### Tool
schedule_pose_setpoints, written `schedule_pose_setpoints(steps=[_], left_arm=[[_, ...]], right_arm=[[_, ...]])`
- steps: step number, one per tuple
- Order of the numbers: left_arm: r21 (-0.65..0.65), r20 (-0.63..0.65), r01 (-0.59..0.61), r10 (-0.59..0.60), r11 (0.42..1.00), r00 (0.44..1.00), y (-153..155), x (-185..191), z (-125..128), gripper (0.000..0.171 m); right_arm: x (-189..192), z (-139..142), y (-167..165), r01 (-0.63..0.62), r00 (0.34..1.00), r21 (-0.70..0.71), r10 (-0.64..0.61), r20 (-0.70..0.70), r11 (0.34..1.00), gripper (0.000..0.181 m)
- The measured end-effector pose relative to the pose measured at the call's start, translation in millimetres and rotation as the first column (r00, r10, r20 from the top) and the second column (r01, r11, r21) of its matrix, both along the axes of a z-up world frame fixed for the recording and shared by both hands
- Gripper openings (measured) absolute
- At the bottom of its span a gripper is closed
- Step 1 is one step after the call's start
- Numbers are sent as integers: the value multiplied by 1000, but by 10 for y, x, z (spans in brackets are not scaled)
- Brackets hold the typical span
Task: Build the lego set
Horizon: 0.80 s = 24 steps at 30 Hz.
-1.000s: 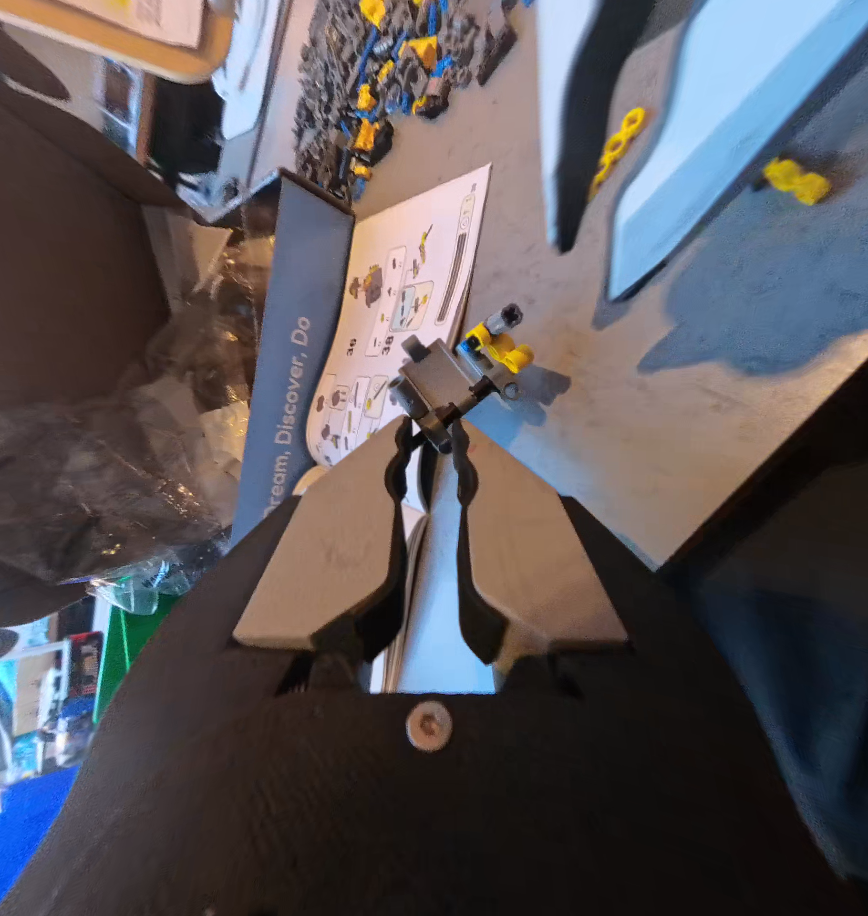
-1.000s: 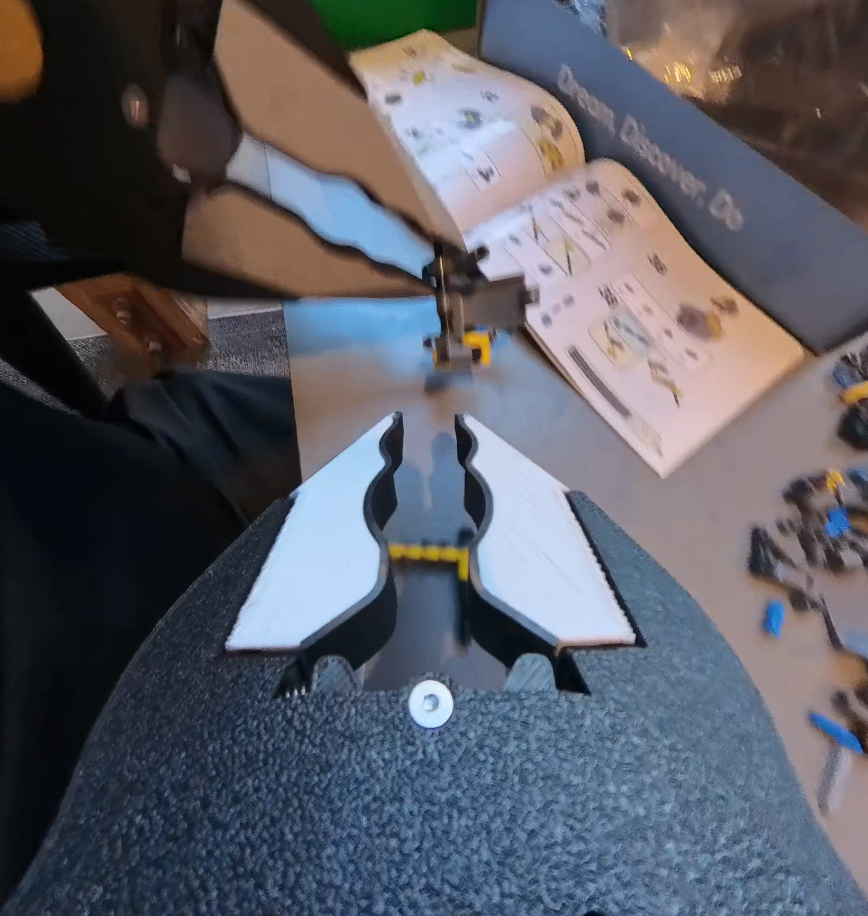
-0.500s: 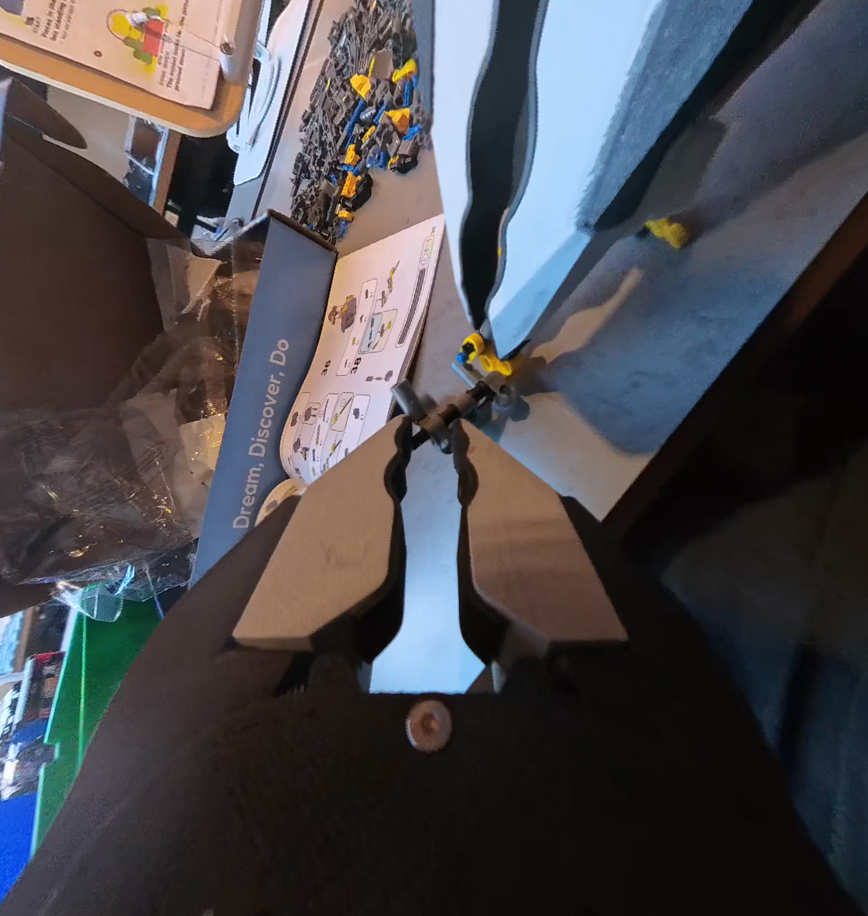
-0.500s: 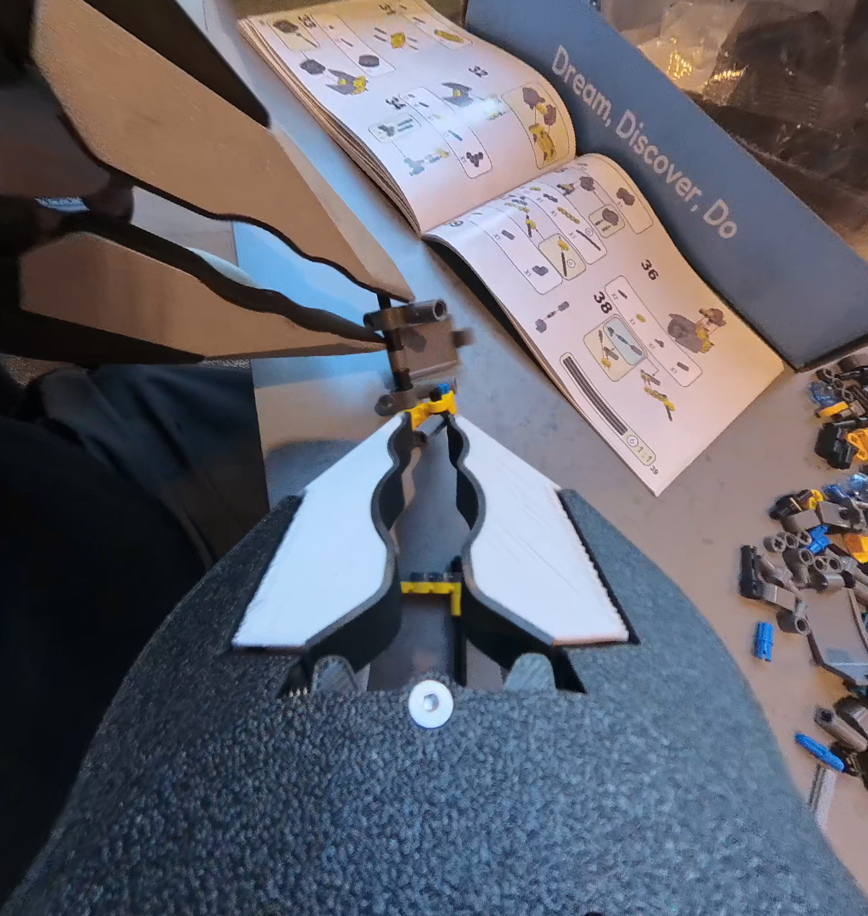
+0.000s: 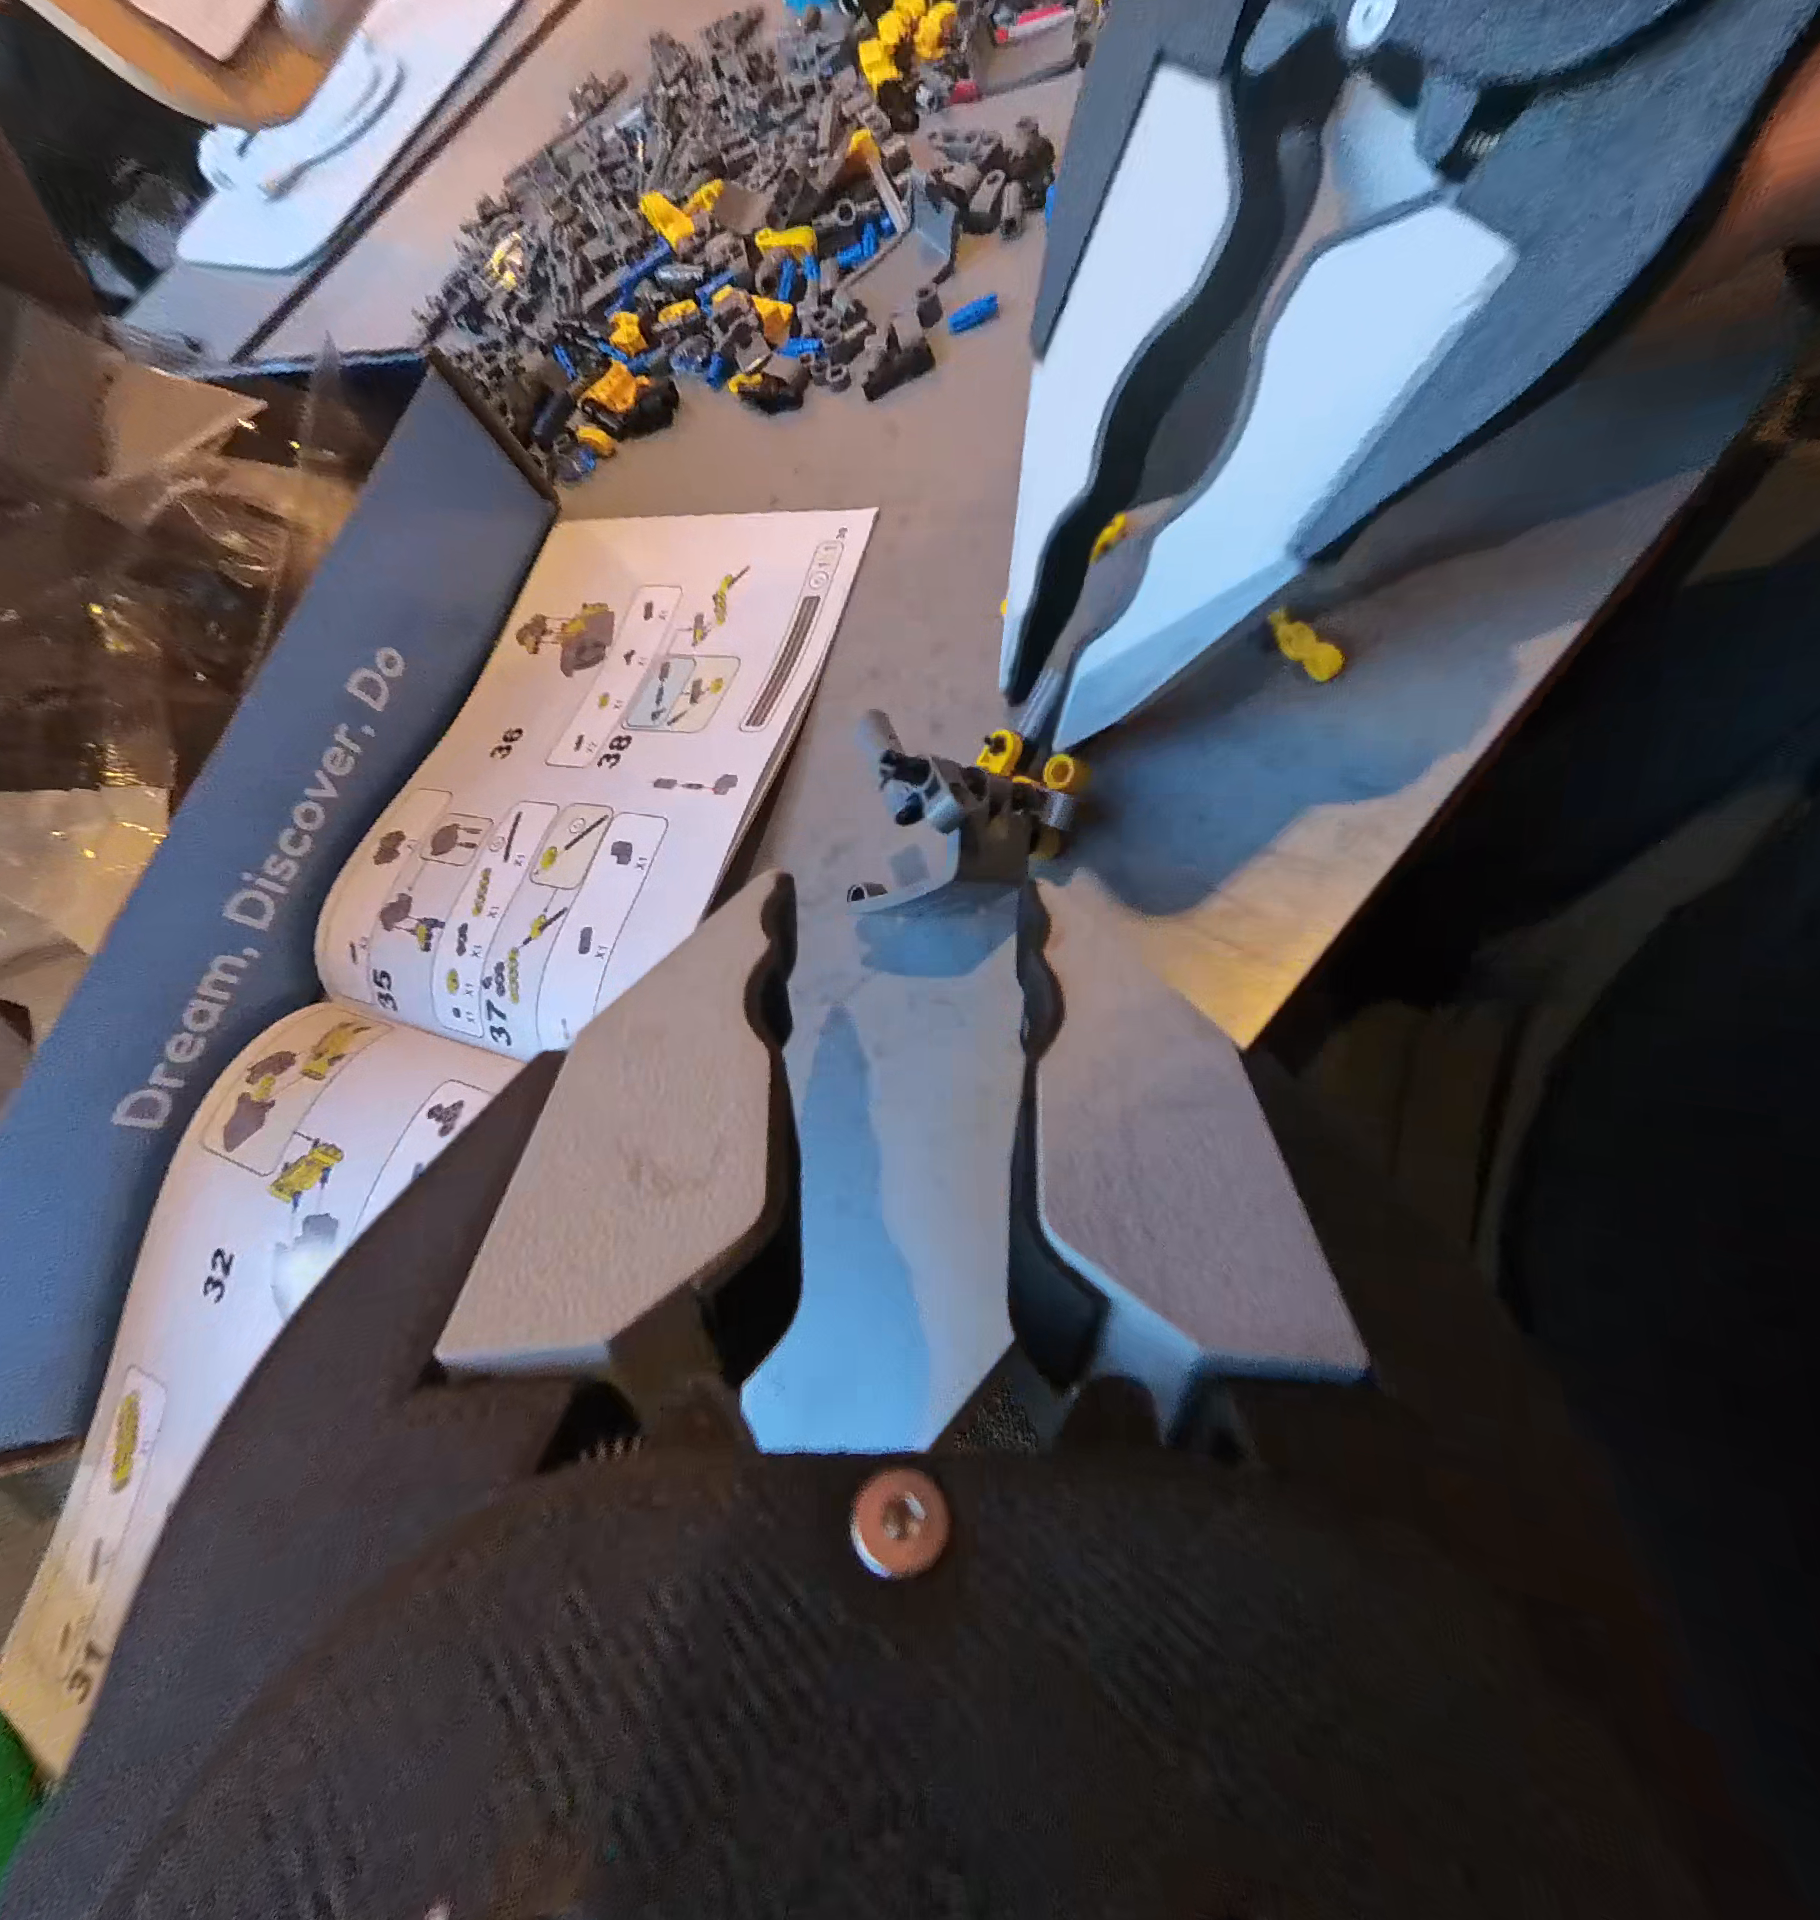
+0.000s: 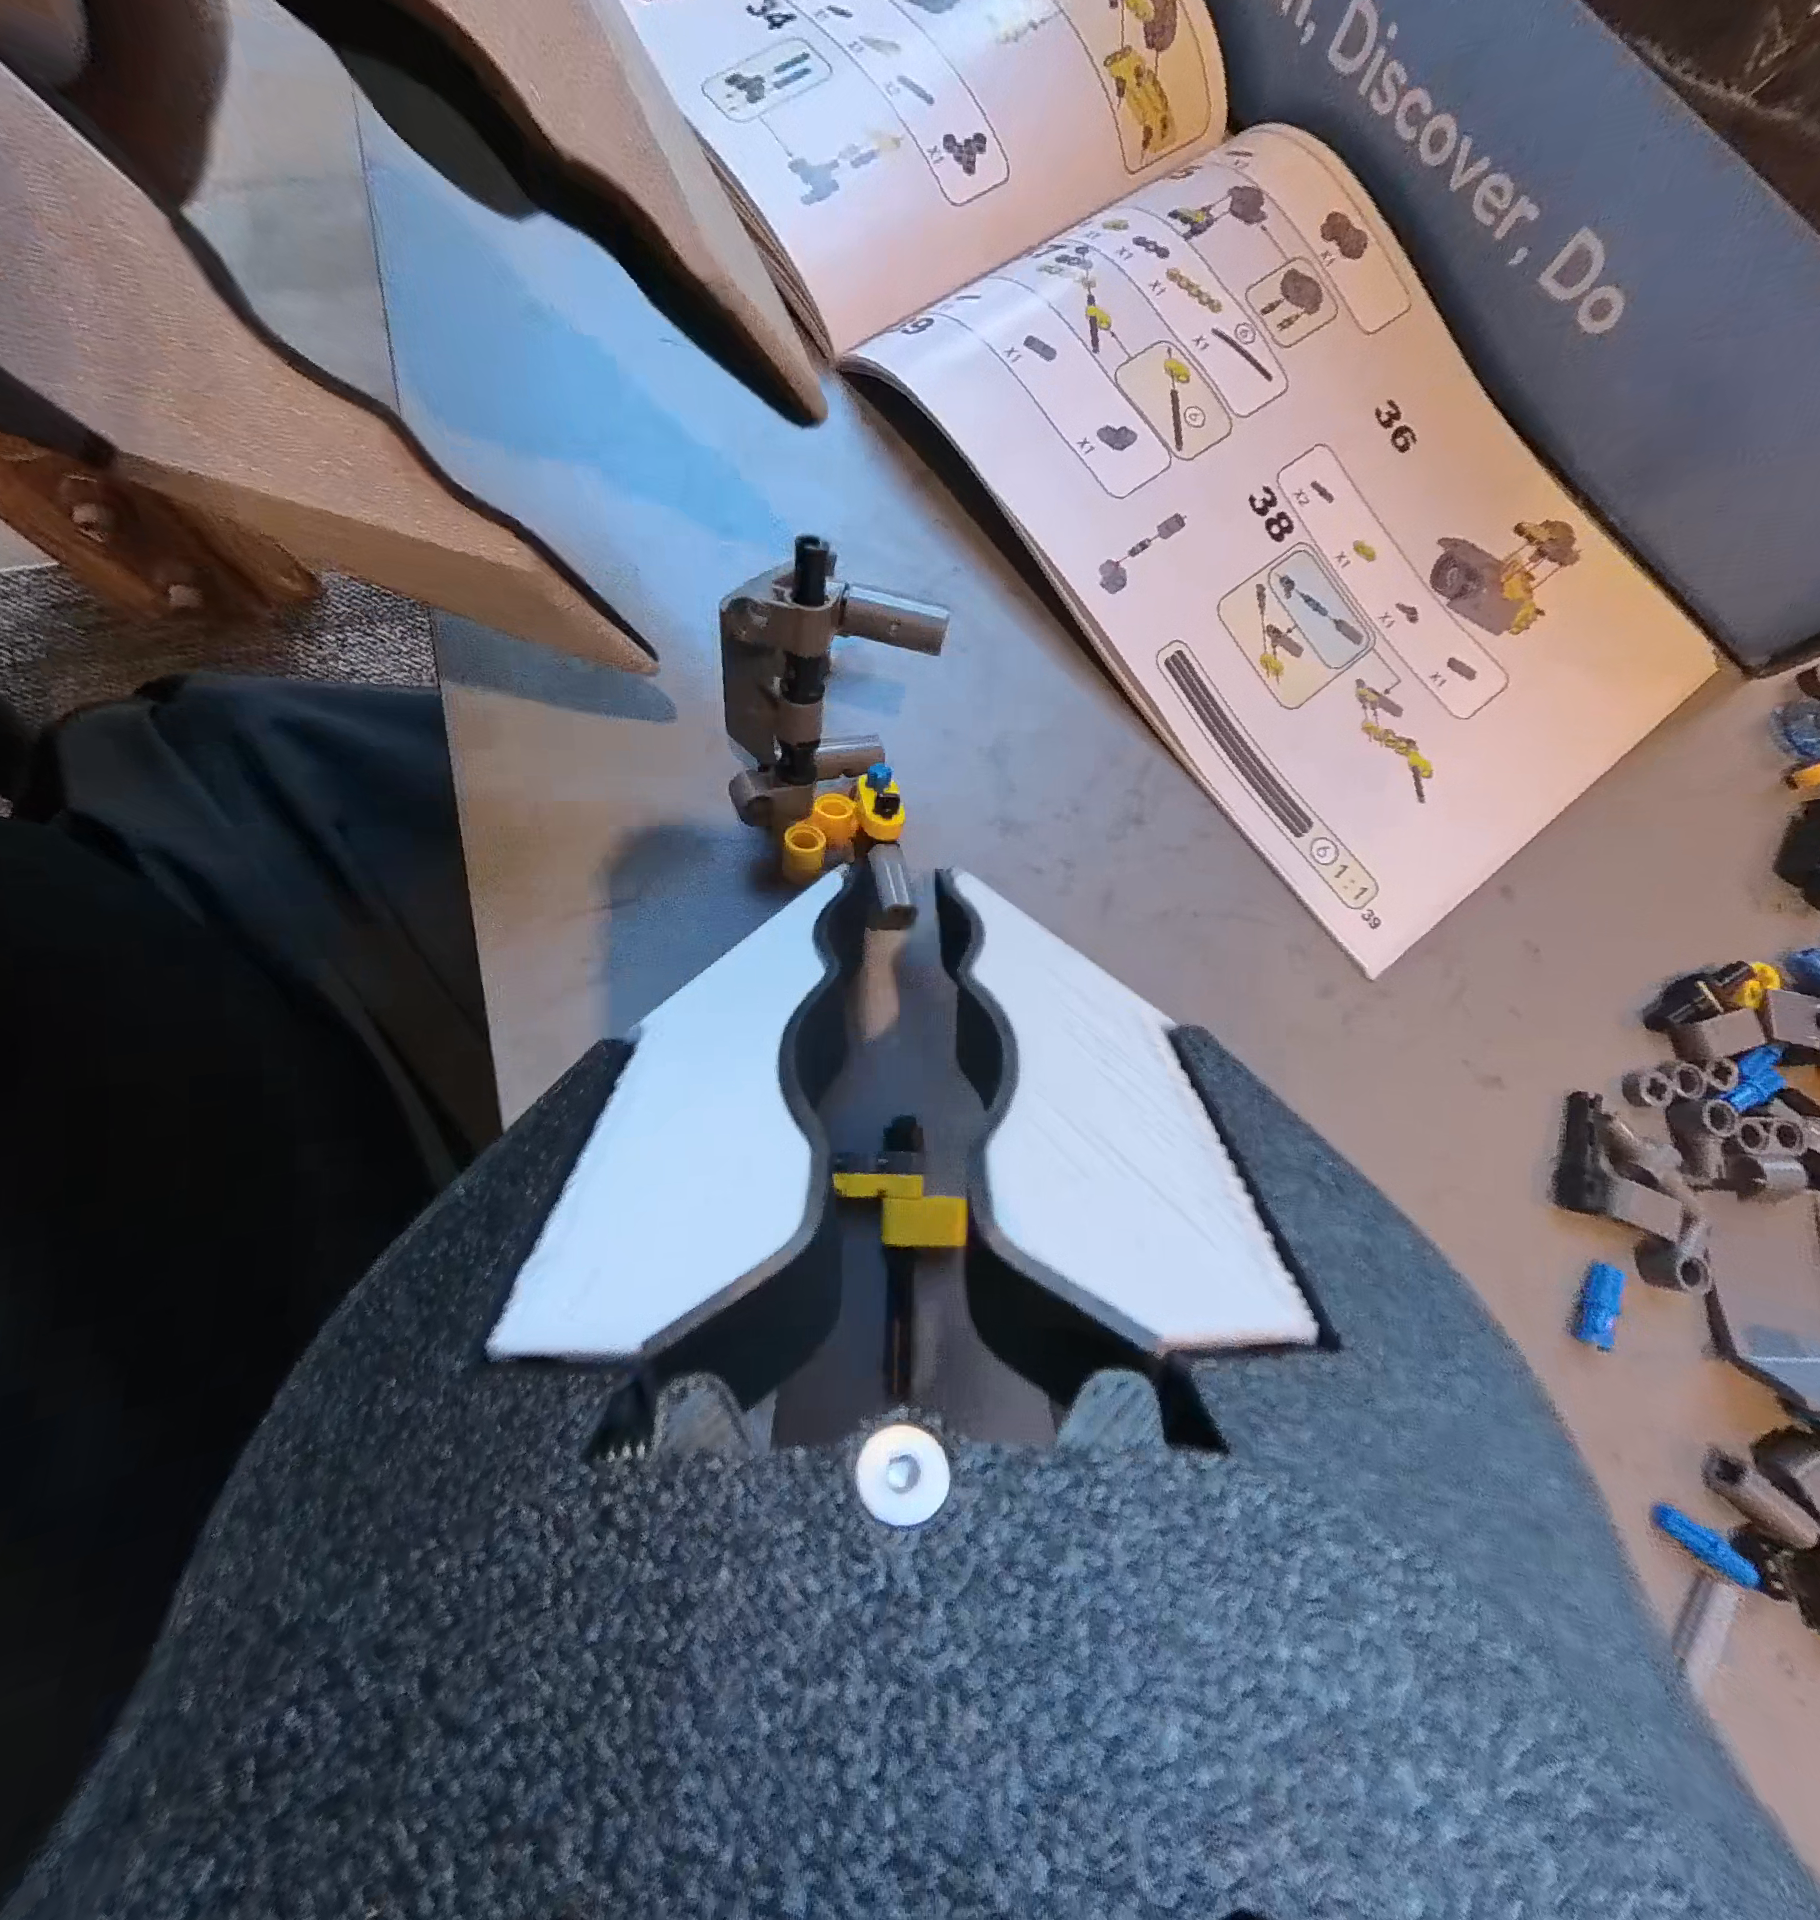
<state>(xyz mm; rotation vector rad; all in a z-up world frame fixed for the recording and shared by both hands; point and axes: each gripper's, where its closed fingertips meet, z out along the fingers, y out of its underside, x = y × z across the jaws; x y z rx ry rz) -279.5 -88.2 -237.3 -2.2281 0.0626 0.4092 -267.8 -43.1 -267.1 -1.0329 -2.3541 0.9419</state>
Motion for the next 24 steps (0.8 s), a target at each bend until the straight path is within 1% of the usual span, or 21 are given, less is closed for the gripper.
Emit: schedule_pose_setpoints(steps=[3,6,8,10,14,18,21,24], left_arm=[[-18,29,19,-19,1000,999,17,-6,-91,42],[-23,43,43,-42,999,998,35,-4,-122,43],[-22,53,72,-70,997,996,48,4,-121,43],[-28,60,96,-94,995,994,73,1,-125,44],[-30,68,117,-115,993,991,159,-12,-105,44],[-29,109,153,-150,988,983,228,67,-103,44],[-50,105,159,-154,986,983,256,73,-147,42],[-68,105,171,-164,983,981,291,95,-190,38]], right_arm=[[36,97,63,0,1000,-19,0,-17,1000,17],[143,194,265,31,999,-30,-32,-24,999,20],[281,230,400,33,999,-53,-34,-6,998,20],[438,207,513,31,999,-71,-29,35,997,20],[610,47,746,70,994,-14,-69,85,997,23],[666,-21,677,33,994,-38,-29,106,999,24],[642,-86,626,6,993,-22,-3,118,1000,25],[601,-88,567,-11,992,-46,16,123,999,21]])
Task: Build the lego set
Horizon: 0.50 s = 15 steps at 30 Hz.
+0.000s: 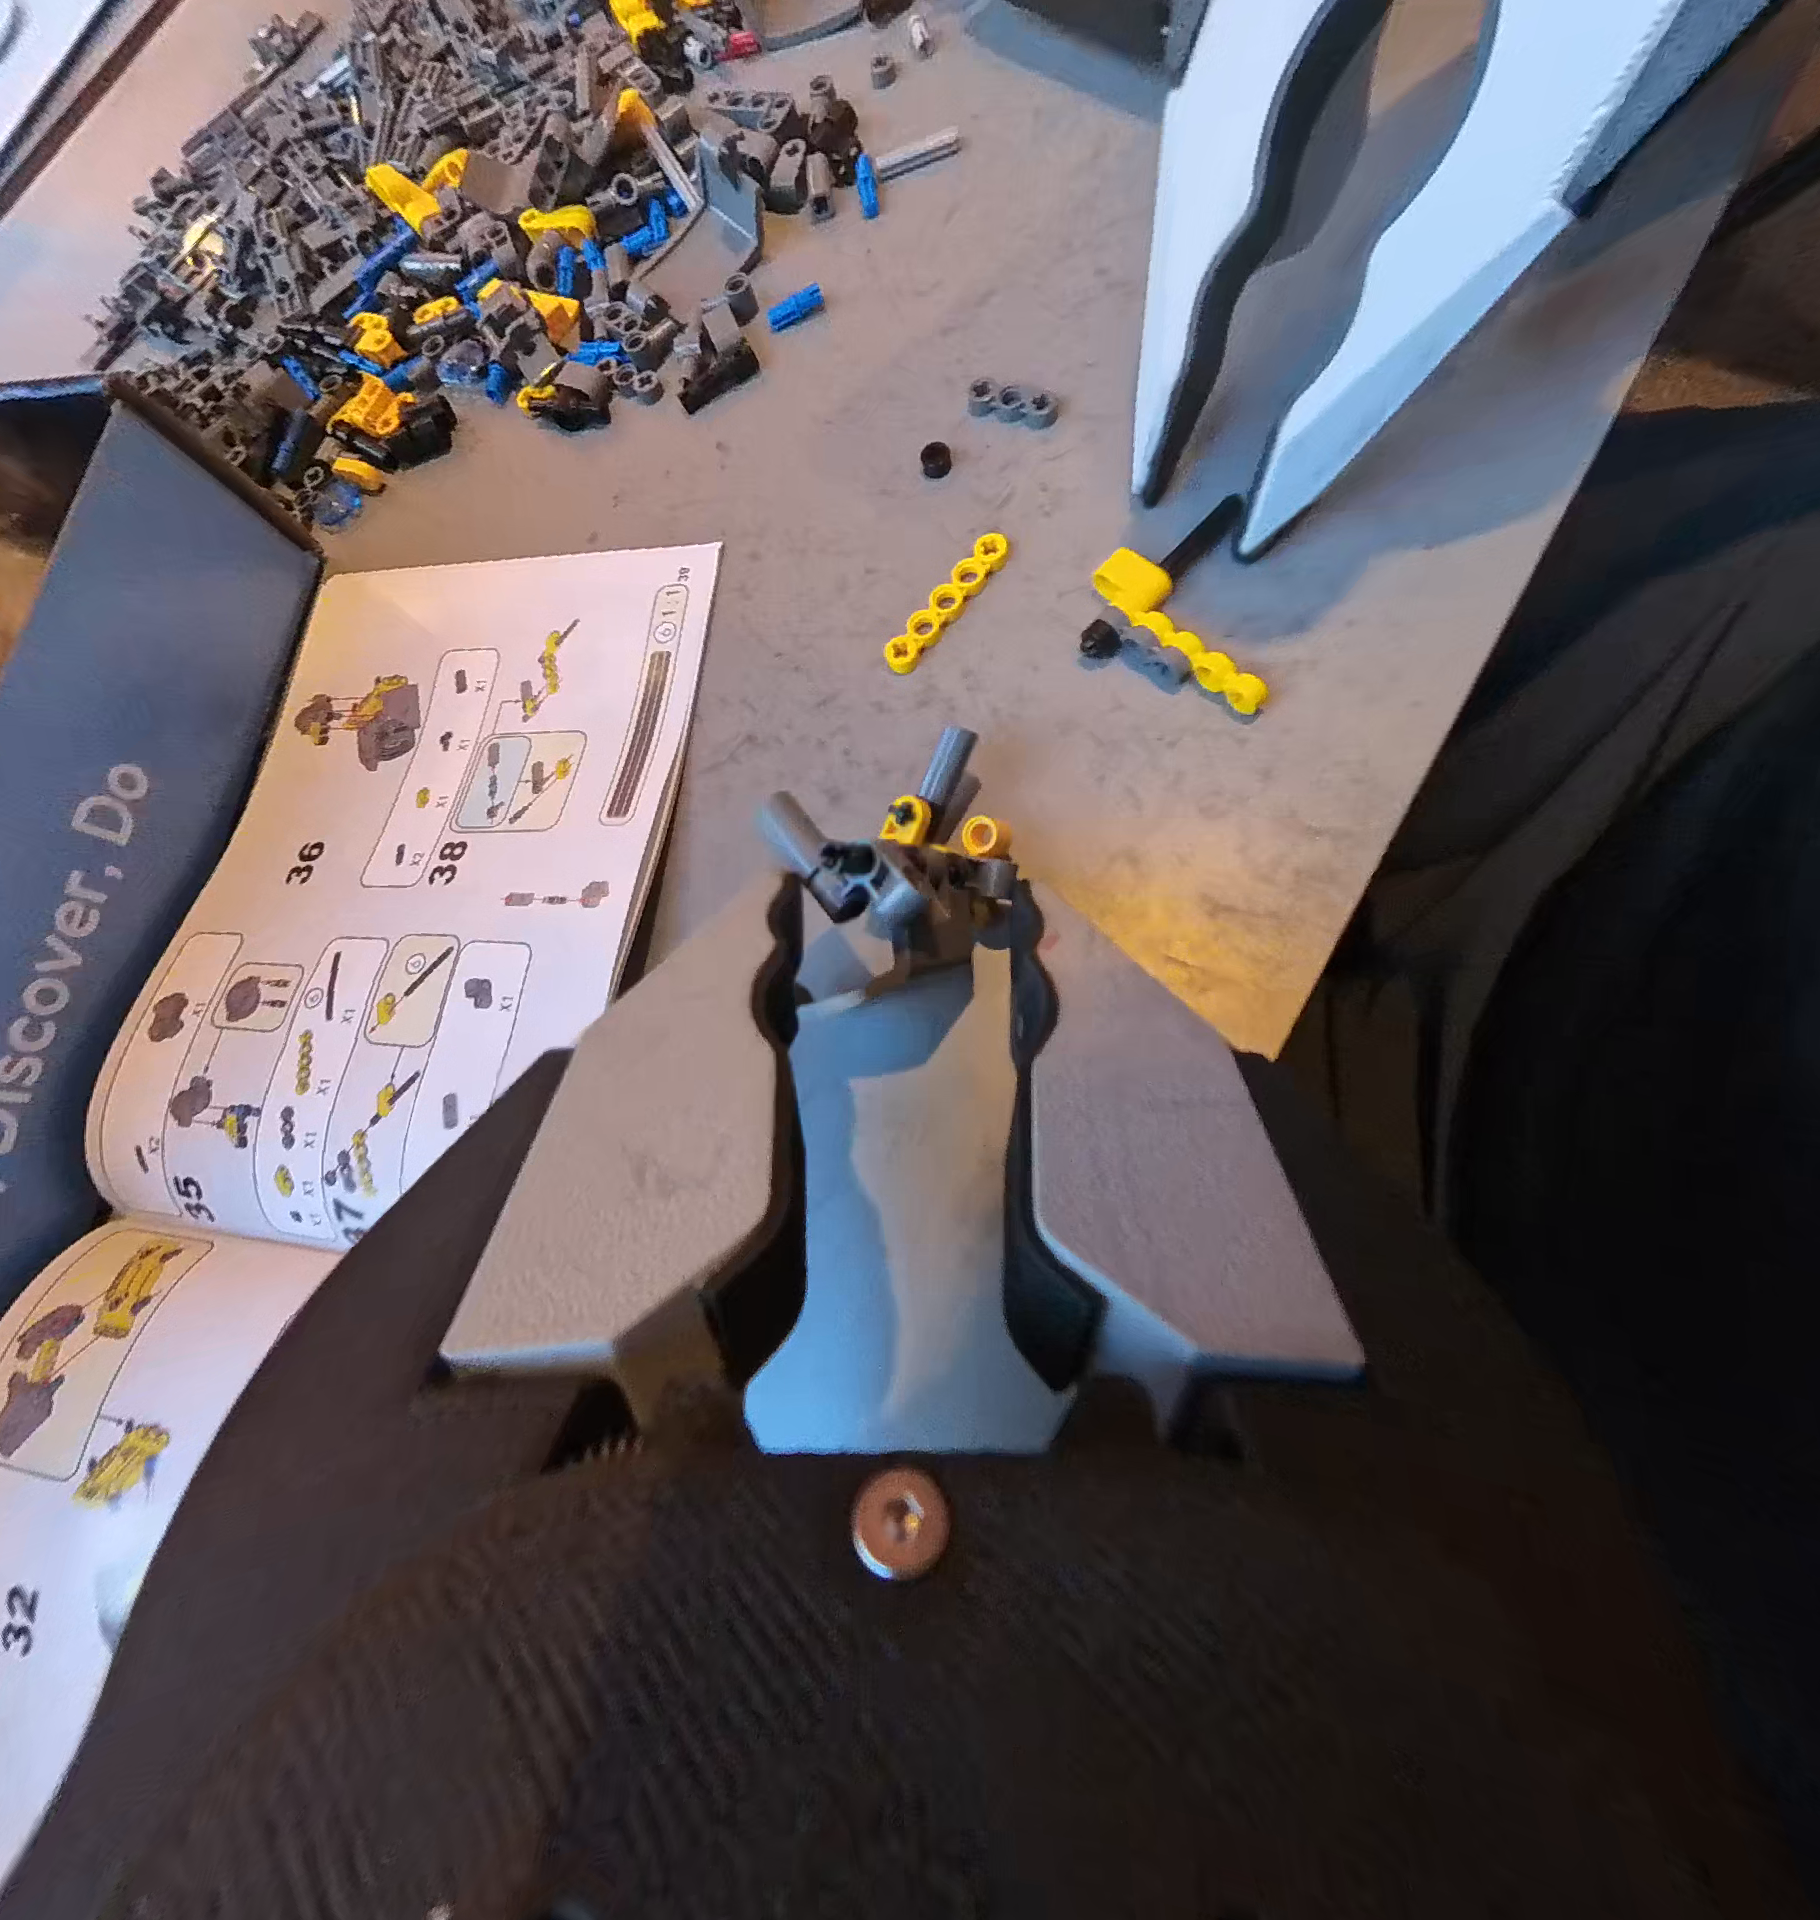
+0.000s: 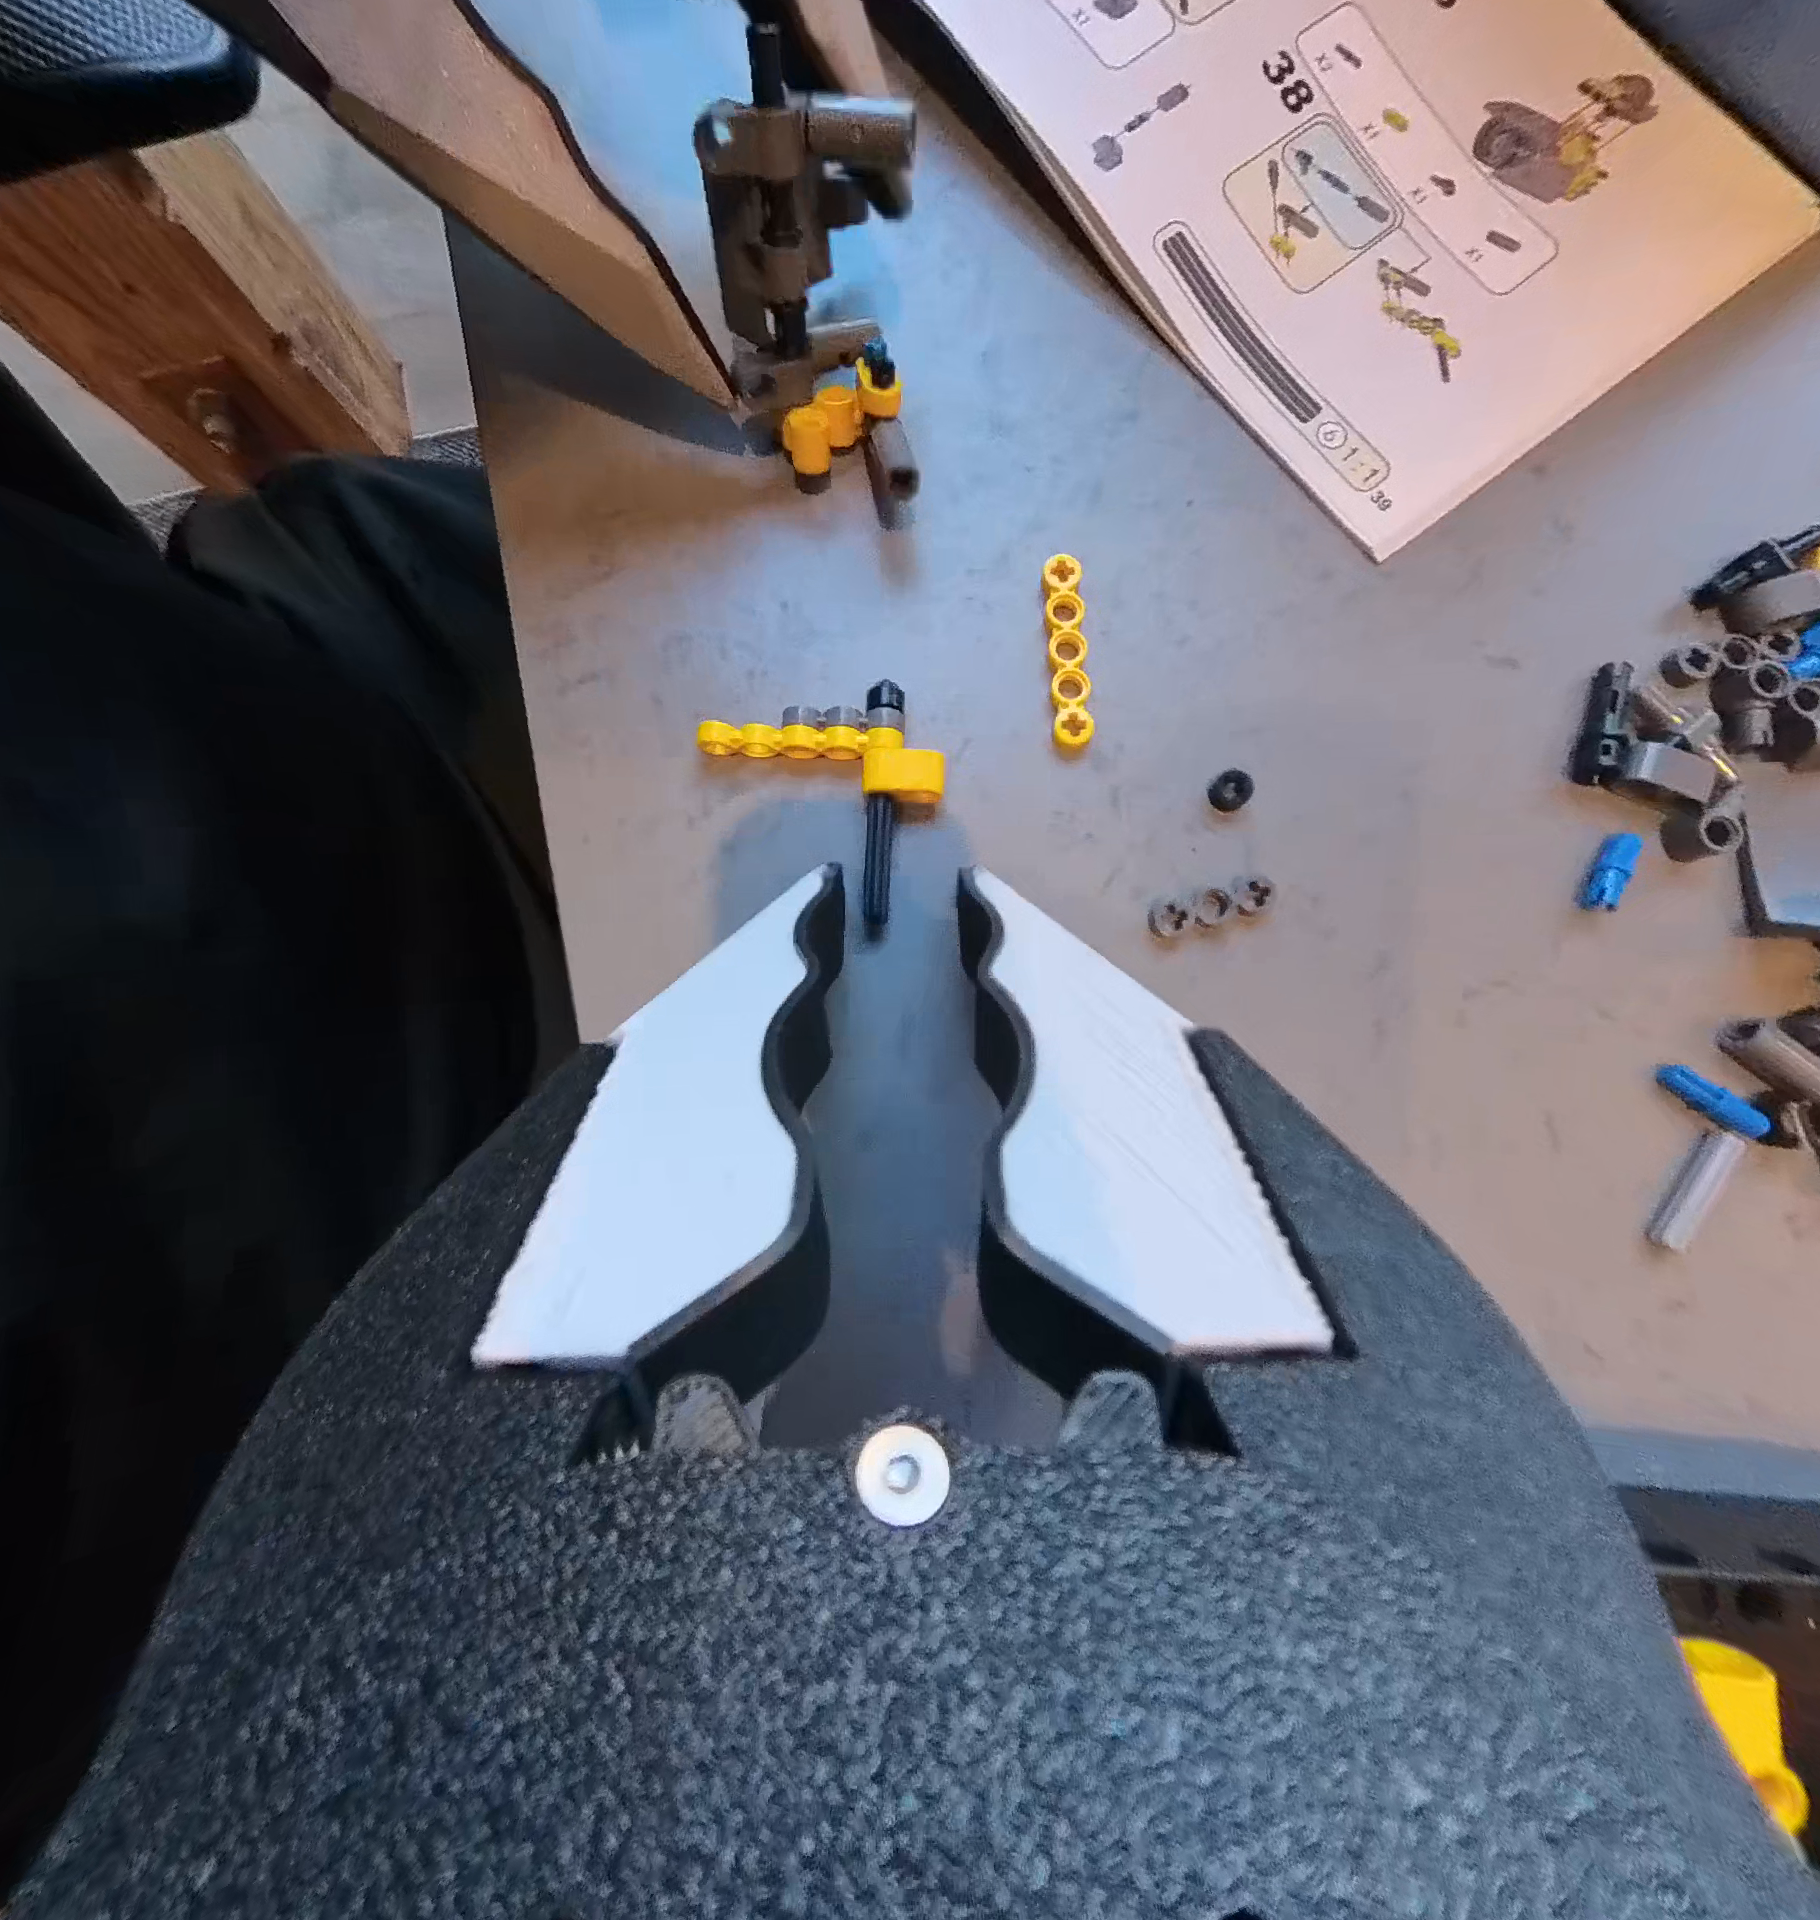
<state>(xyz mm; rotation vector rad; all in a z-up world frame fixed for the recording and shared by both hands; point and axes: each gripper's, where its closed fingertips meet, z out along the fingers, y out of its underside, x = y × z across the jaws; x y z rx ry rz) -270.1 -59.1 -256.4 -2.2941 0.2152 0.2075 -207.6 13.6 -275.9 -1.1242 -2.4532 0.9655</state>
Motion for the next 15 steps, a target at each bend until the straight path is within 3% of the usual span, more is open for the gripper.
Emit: schedule_pose_setpoints(steps=[5,15], left_arm=[[-27,-14,16,-17,1000,1000,13,19,-45,36],[-74,-66,72,-77,995,995,28,5,-94,31]], right_arm=[[0,-2,-68,-24,1000,-20,24,9,1000,5],[-71,-1,-79,4,1000,-46,-5,-18,999,4]])
